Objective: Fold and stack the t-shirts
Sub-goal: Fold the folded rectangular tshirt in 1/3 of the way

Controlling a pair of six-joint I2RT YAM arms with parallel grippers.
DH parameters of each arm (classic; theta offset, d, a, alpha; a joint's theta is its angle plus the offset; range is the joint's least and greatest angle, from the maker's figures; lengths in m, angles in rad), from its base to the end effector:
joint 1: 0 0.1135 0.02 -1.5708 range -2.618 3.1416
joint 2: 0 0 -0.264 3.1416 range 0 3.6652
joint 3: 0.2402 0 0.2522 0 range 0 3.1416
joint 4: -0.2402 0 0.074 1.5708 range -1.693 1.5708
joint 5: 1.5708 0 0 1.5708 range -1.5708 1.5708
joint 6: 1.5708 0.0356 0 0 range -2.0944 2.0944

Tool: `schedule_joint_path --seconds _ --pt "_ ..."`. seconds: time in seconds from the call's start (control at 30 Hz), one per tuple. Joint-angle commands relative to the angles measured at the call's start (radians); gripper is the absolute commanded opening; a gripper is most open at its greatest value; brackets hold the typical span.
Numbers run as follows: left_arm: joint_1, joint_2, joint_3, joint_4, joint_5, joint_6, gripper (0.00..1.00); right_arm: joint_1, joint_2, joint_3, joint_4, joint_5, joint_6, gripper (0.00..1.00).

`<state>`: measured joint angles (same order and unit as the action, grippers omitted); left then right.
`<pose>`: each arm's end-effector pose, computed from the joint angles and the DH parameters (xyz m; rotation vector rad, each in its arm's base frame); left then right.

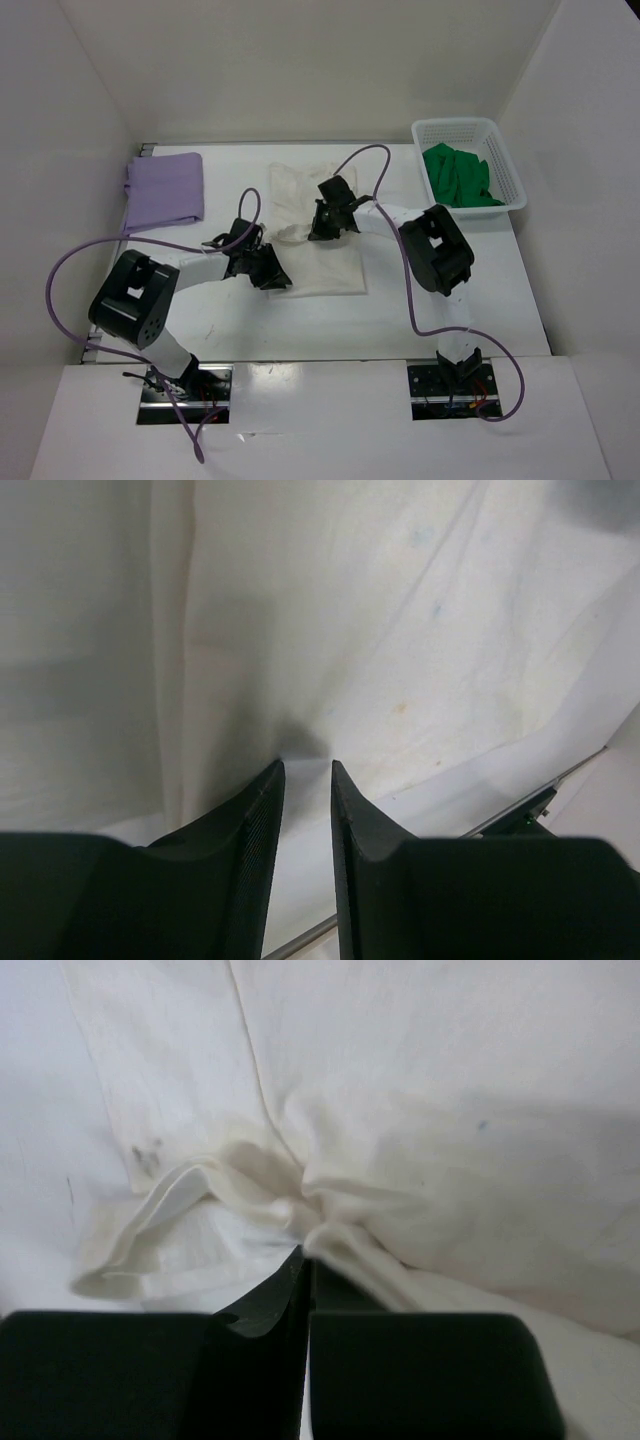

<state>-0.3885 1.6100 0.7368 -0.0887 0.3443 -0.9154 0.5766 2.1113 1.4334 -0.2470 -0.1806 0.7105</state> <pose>0.2686 -0.1229 0.1399 -0.5653 2.6671 -0.8952 0.3737 0.2506 0.1459 0.0967 2.6373 0.7208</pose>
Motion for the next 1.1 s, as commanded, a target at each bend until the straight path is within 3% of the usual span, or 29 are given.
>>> schedule_joint_path --seconds 0.0,0.17,0.37,0.57,0.8,1.07 --pt "0.002 -0.002 -0.045 -0.089 -0.108 0.059 0.34 0.005 -0.027 0.027 0.144 0.272 -0.006 0.00" --pt "0.002 -0.054 -0.045 -0.098 -0.117 0.039 0.34 0.005 -0.048 0.122 0.178 0.366 -0.043 0.00" --pt "0.002 -0.130 -0.005 -0.155 -0.117 0.030 0.38 0.005 -0.054 0.268 0.033 0.327 -0.083 0.00" --pt "0.002 -0.214 0.009 -0.164 -0.108 -0.002 0.39 0.005 -0.197 0.110 -0.011 0.146 -0.092 0.02" --pt "0.066 -0.335 -0.086 -0.216 -0.090 -0.002 0.47 -0.004 -0.396 -0.236 -0.028 -0.028 -0.089 0.00" --pt "0.080 -0.286 -0.143 -0.188 -0.025 0.009 0.52 -0.026 -0.428 -0.390 -0.034 -0.123 -0.049 0.00"
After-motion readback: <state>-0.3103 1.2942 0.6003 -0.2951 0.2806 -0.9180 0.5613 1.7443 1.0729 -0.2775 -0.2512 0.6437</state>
